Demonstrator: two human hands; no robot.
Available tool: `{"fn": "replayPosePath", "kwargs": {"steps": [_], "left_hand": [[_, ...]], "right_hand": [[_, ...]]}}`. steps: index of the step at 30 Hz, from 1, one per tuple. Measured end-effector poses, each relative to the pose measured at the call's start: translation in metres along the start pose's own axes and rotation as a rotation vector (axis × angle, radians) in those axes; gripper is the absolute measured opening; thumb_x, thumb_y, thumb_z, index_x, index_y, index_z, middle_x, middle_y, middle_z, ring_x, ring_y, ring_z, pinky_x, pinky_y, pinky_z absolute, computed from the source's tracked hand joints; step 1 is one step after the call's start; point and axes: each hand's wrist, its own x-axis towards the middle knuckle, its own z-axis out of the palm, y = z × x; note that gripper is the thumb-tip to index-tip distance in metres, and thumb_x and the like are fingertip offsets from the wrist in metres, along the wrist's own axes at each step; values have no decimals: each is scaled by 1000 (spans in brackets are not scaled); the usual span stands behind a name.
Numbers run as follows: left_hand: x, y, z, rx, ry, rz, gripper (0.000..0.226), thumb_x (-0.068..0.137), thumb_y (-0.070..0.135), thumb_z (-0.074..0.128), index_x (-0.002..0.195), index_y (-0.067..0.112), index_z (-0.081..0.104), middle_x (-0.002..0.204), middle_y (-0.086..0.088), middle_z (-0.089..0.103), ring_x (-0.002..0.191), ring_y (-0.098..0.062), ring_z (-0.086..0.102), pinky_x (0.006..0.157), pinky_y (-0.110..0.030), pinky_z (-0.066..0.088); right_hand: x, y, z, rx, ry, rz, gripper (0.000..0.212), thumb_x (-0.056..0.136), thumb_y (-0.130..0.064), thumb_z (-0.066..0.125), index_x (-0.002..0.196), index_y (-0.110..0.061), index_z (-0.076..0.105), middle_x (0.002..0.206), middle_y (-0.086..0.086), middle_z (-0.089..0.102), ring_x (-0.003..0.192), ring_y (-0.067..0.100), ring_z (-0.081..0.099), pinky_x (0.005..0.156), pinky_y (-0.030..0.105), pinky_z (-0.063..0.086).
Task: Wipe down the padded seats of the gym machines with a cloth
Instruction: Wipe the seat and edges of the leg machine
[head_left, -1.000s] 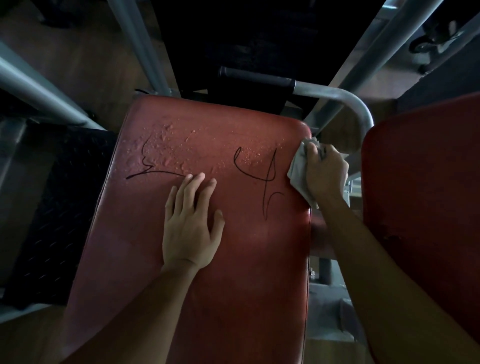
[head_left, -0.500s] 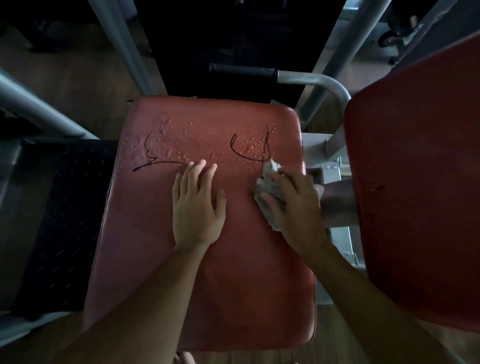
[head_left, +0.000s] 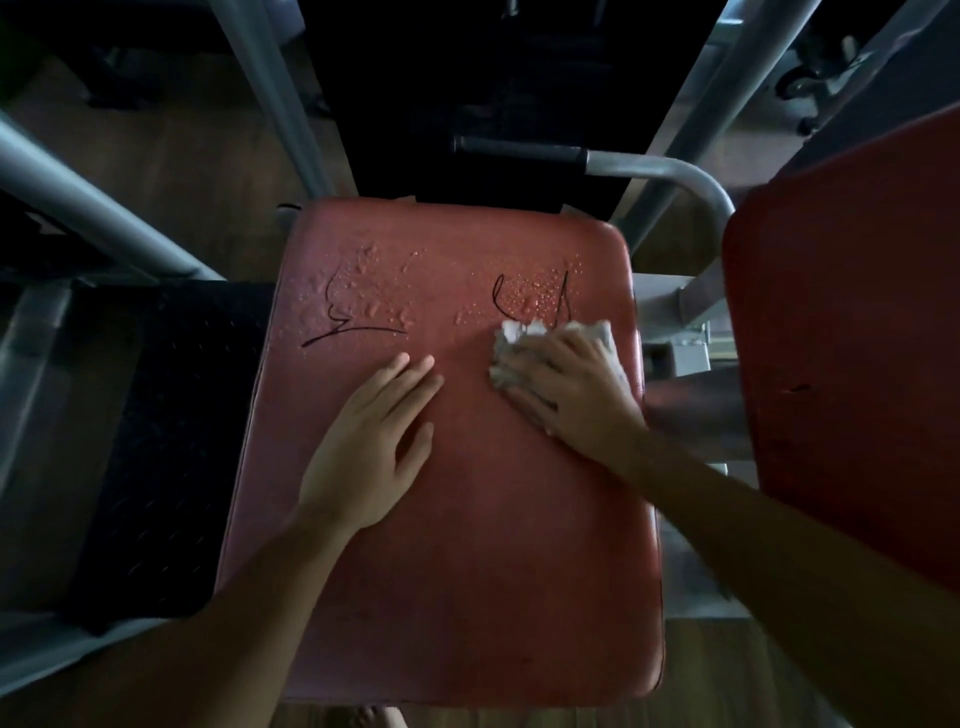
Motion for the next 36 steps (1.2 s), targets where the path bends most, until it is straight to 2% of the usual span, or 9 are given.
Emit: {"fn": "replayPosePath", "kwargs": {"steps": [6,10,17,23,25,28,30,32,36], "left_hand": [[2,-3,1,3,-14,-3,48,101,29,45,147,16,50,160,6,38,152,-11,25,122,-30,25],[3,-5,0,-12,-29,-12,49,101,29,46,148,17,49,160,7,38,152,-12,25,122,-32,26],[4,-4,-3,4,-49,-14,49,100,29,45,147,15,51,159,7,39,152,-14,26,122,-31,25],[4,-3,-2,0,-49,-33,49,100,29,44,147,18,49,159,8,38,152,-12,25,121,-29,24],[5,-4,-2,1,-45,-25,49,99,28,46,146,17,51,159,7,39,151,-13,26,121,-29,25],[5,-4,-2,8,-47,-15,49,99,27,48,146,16,51,158,6,40,151,-13,27,121,-29,25],[5,-3,-3,5,-47,-14,48,98,27,48,146,16,51,158,6,40,151,-13,27,120,-29,26],[4,-3,-3,-3,-41,-22,48,99,28,47,145,17,52,158,7,41,151,-13,27,120,-28,25],[3,-2,-3,-6,-52,-39,49,100,30,44,147,20,50,159,9,38,152,-10,24,120,-26,22]], "right_hand": [[97,43,13,-101,74,182,37,97,-46,59,107,-15,75,112,1,68,95,31,60,87,39,36],[81,23,12,-2,99,267,30,95,-42,65,107,-16,75,111,-1,68,100,31,58,90,45,45],[40,11,4,4,-23,-104,25,96,-38,65,109,-20,77,116,-1,70,99,28,59,89,43,45],[107,31,11,-66,108,291,28,95,-40,62,99,-16,76,105,1,69,95,36,59,88,40,36],[89,21,12,-18,53,147,22,96,-37,64,105,-21,77,111,-1,69,98,32,57,91,44,41],[57,17,7,98,-105,-306,26,98,-35,63,117,-22,74,123,-1,69,106,24,54,97,43,42],[61,31,7,82,-168,-408,31,102,-39,56,121,-21,72,126,-1,68,110,23,57,100,45,46],[75,43,11,-3,-127,-278,34,105,-42,48,119,-24,73,128,-1,67,106,28,61,91,50,46],[107,40,18,-63,86,304,35,100,-44,51,114,-20,73,120,-3,66,106,31,57,89,47,43]]}}
